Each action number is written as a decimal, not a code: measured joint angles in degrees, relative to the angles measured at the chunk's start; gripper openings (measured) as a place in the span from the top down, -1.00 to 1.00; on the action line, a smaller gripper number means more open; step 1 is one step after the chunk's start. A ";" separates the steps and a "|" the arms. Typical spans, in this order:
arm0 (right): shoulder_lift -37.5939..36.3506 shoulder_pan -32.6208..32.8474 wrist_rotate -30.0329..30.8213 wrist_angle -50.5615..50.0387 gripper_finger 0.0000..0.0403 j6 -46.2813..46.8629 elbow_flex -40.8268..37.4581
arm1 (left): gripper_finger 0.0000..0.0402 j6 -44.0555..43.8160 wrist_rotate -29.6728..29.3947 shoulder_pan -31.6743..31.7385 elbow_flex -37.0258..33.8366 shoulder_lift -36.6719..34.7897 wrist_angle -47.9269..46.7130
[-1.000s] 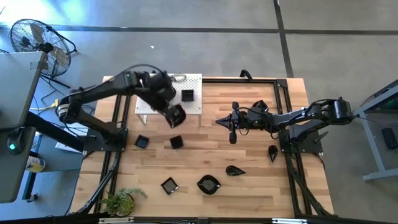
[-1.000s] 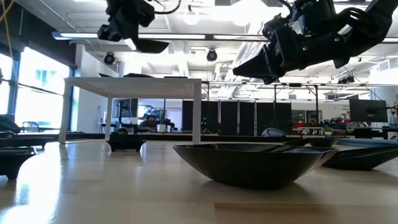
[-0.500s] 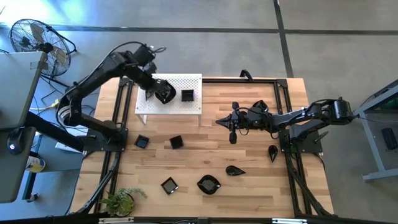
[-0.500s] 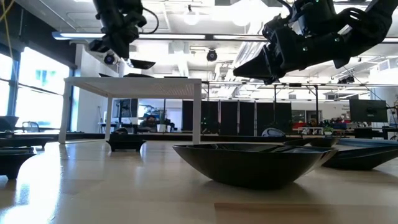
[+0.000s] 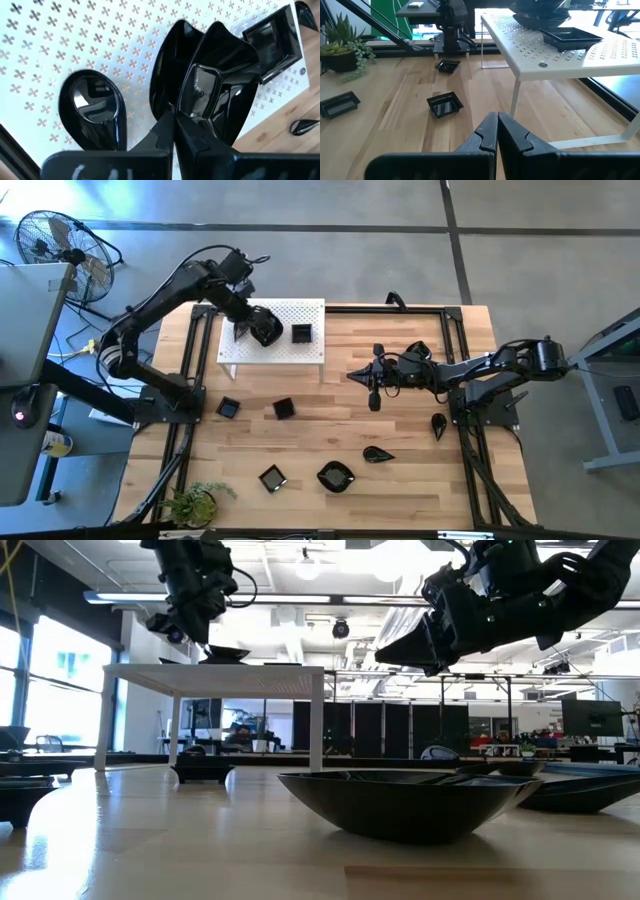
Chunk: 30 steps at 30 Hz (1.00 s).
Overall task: Pick & Place Mini shaped plates
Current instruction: Stack the leaf-shaped plate on top of the leaf-shaped plate on the shelf
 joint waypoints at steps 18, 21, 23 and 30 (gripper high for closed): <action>0.00 0.01 0.00 0.02 1.00 0.00 0.00 | 1.00 -0.14 -0.38 0.00 0.00 2.34 1.47; -0.01 -0.01 0.00 0.00 1.00 0.00 0.00 | 0.99 -0.49 -1.56 0.00 0.00 2.36 1.18; -0.02 -0.01 0.00 0.00 1.00 -0.01 0.00 | 0.96 -0.89 -2.17 -0.02 0.00 2.36 0.49; 0.00 0.00 0.00 0.02 1.00 0.00 0.00 | 0.72 -0.66 -2.34 -0.02 0.00 2.36 -0.24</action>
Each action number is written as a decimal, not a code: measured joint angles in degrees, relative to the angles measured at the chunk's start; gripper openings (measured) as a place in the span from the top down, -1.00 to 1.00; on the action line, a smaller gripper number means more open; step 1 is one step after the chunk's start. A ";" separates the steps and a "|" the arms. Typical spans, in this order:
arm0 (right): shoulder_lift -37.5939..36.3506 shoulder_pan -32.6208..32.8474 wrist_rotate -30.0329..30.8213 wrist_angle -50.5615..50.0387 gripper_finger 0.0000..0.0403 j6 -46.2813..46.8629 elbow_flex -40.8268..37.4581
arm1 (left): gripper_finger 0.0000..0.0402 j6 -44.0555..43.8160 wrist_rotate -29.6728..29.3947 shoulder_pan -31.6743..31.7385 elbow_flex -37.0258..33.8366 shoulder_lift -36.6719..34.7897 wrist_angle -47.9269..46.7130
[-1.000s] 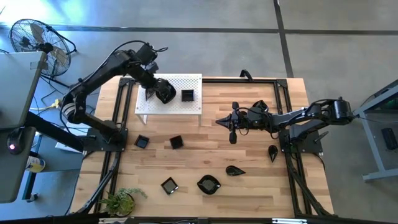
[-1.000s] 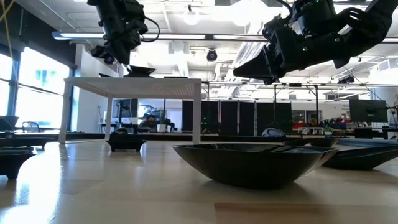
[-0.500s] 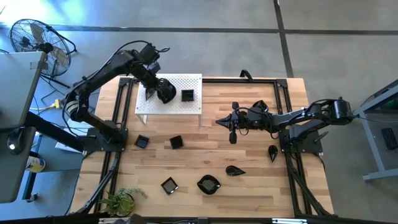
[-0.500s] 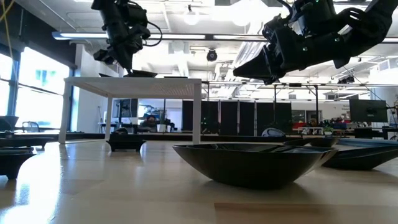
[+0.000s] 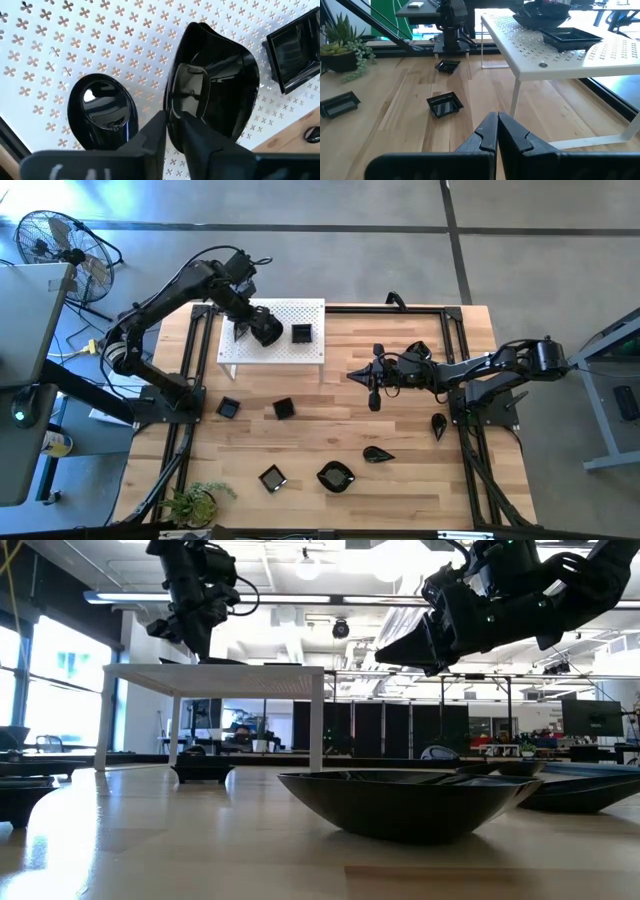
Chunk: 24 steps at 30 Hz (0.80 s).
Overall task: Pick & Place Mini shaped plates
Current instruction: Stack the leaf-shaped plate on top of the leaf-shaped plate on the shelf, then stack the square plate on top of the square plate on the shelf
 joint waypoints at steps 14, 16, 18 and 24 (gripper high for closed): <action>0.00 -0.01 0.00 -0.02 1.00 -0.01 0.00 | 0.71 4.11 -0.68 -0.02 4.11 -0.02 -3.39; 0.00 -0.01 -0.01 0.00 1.00 0.00 0.00 | 0.80 4.52 -1.63 -0.02 3.52 -0.02 -3.34; 0.00 0.00 0.00 -0.02 1.00 -0.01 0.00 | 0.90 4.67 -2.78 -0.04 2.64 -0.02 -2.73; 0.00 -0.01 0.00 -0.01 1.00 -0.02 0.00 | 0.98 5.13 -11.92 -6.48 -1.17 -1.23 4.29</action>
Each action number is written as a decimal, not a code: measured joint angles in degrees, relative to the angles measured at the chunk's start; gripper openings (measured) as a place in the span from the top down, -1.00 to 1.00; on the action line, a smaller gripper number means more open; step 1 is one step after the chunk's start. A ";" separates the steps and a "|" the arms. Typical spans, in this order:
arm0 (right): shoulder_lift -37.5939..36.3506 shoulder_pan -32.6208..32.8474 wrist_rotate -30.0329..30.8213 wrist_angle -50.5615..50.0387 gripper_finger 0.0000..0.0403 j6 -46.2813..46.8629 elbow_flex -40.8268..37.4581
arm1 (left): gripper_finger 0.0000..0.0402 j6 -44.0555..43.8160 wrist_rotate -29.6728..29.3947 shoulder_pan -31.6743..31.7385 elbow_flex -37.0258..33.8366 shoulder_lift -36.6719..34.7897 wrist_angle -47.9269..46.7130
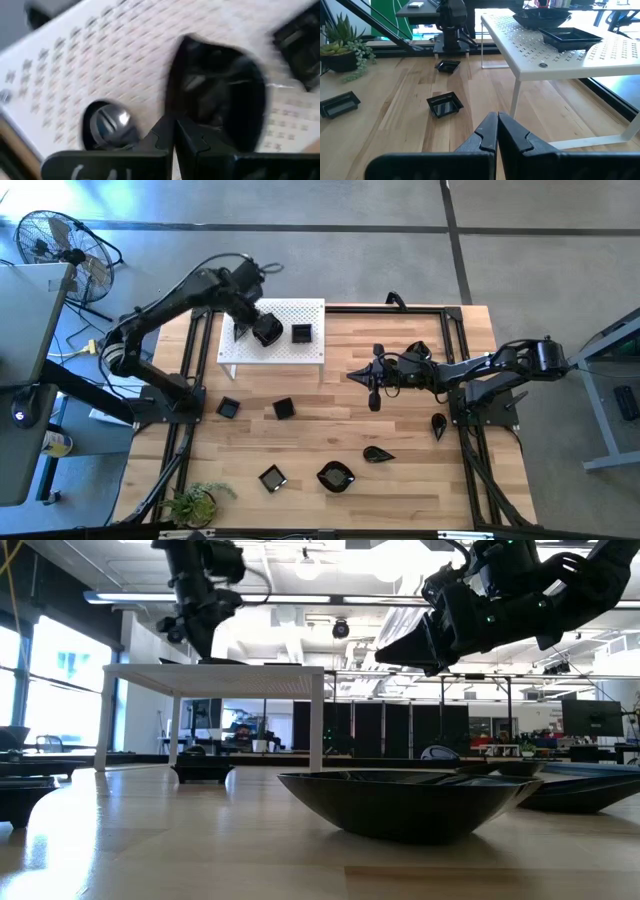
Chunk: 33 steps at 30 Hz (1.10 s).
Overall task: Pick & Place Mini shaped plates
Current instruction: Stack the square plate on top of the square plate on the shelf
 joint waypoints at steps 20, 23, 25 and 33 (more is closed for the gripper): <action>-0.01 0.02 0.00 0.05 1.00 0.01 0.00 | 1.00 16.47 -5.82 -33.12 -27.66 -7.82 75.53; -0.02 0.02 0.00 0.33 1.00 0.16 0.00 | 1.00 15.99 -4.54 -34.96 -34.33 -7.92 89.18; -0.01 0.01 -0.28 0.47 1.00 1.17 0.01 | 1.00 15.80 -3.82 -36.17 -38.43 -7.90 95.73; 0.00 0.00 -0.89 2.99 1.00 9.92 0.01 | 1.00 16.30 -4.65 -40.50 -48.84 -7.90 107.79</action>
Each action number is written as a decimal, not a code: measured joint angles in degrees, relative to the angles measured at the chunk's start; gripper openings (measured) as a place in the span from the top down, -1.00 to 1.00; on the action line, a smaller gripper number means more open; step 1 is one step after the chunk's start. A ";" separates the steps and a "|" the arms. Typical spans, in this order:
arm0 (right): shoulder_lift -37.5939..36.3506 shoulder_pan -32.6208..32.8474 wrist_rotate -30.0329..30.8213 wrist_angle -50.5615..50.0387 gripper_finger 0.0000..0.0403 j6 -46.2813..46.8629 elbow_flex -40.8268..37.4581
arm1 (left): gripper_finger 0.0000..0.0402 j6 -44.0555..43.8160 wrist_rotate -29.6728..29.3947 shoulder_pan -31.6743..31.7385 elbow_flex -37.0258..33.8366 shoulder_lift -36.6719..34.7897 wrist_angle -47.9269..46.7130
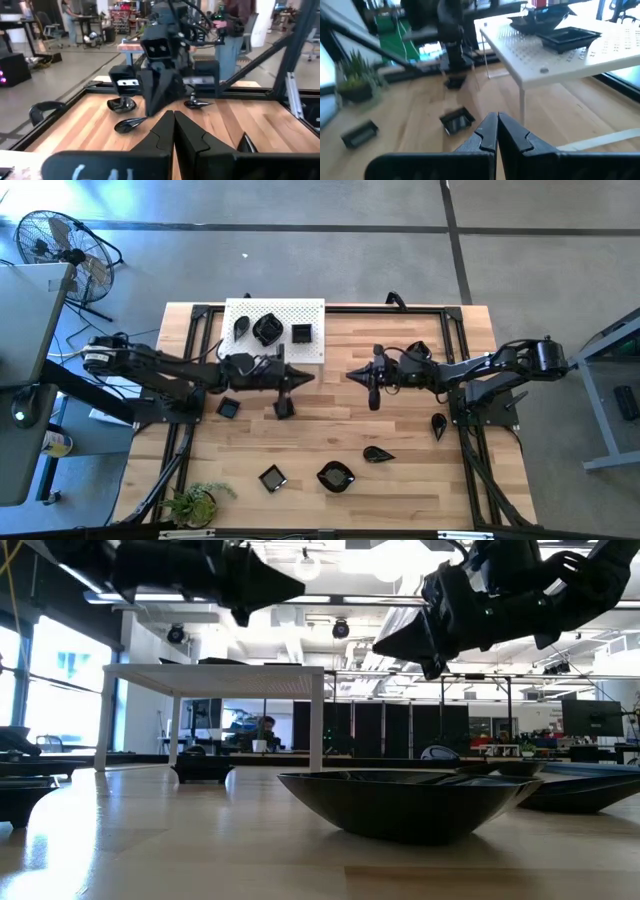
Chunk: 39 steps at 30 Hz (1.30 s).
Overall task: Pick & Place Mini shaped plates
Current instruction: Stack the square plate on top of the square plate on the shelf
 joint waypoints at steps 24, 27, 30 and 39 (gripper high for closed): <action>-0.01 22.58 24.59 -1.39 1.00 3.56 0.03 | 0.78 -25.61 0.65 -6.66 1.44 -2.89 -52.19; 0.00 23.04 27.03 -1.24 1.00 3.00 0.03 | 0.61 -27.29 -0.46 -7.05 1.42 -2.89 -52.43; 0.00 22.99 27.78 -1.22 1.00 1.18 0.03 | 0.51 -20.44 -0.15 -9.09 1.49 -1.33 -51.73; 0.00 22.99 26.24 -0.38 1.00 -3.35 0.05 | 0.48 1.52 -12.81 -15.54 1.46 3.02 -58.10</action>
